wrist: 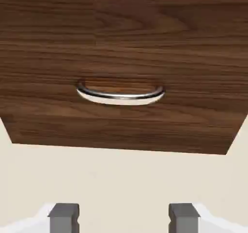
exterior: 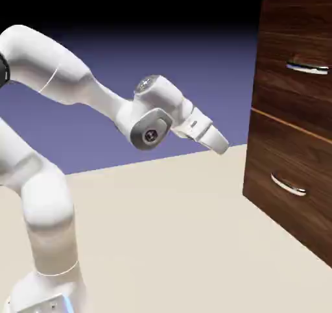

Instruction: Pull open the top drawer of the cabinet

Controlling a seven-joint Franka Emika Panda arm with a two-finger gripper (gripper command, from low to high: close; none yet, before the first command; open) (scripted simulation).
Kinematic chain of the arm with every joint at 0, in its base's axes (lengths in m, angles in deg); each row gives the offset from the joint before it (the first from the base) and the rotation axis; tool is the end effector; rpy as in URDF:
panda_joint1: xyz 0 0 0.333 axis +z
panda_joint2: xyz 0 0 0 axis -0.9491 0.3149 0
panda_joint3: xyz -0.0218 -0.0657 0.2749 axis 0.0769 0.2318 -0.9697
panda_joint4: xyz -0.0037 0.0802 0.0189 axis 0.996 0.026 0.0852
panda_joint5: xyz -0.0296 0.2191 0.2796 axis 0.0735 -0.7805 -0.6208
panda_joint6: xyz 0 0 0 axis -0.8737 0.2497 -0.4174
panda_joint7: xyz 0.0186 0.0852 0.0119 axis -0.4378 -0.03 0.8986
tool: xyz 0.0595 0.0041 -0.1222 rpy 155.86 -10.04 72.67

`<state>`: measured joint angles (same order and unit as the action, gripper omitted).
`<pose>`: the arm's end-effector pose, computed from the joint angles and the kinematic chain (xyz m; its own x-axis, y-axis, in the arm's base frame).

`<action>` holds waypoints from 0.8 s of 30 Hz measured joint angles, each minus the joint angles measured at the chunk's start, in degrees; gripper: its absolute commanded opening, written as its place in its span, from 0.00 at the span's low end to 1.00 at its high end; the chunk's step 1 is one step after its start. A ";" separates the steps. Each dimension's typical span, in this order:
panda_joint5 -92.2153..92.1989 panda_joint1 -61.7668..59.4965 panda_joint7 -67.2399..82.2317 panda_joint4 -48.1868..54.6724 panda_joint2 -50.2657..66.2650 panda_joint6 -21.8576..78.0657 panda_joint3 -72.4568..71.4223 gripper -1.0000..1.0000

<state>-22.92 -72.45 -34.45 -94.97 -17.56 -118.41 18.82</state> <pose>0.4041 0.0093 0.4374 0.5602 -0.5861 0.5854 -0.4130 -0.8102 -0.4159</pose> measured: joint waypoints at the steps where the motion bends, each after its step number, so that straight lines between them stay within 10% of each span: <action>1: 2.49 -1.24 2.15 1.07 0.80 0.09 -1.33 0.50; 24: 59.80 -29.76 51.63 25.56 19.10 2.22 -31.89 0.50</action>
<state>36.88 -102.22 17.18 -69.41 1.54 -116.18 -13.08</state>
